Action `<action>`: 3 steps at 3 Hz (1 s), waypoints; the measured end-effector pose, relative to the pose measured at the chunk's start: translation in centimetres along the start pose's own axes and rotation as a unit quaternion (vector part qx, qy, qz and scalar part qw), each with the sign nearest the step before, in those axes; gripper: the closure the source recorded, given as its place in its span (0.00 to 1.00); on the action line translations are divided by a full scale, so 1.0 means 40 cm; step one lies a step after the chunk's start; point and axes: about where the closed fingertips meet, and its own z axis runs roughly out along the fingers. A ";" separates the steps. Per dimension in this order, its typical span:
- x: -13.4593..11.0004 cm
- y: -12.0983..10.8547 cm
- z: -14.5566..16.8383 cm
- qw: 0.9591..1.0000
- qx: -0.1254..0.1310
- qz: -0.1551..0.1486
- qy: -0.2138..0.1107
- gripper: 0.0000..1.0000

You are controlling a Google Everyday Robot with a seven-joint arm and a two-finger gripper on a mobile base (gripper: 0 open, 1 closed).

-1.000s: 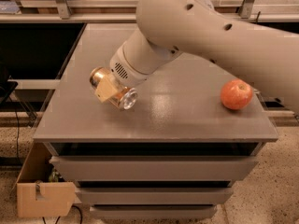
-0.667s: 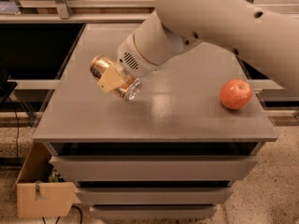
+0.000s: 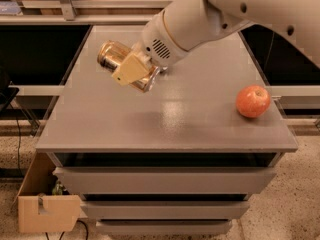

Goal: Pick orange can

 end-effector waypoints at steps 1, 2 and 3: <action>-0.011 -0.003 -0.019 0.999 -0.018 -0.029 -0.014 1.00; -0.011 -0.006 -0.020 0.998 -0.037 -0.043 -0.024 1.00; -0.009 -0.007 -0.017 0.998 -0.046 -0.045 -0.028 1.00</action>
Offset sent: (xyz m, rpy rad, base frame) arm 0.0047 -0.0082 0.0078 0.0535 -0.0279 0.1449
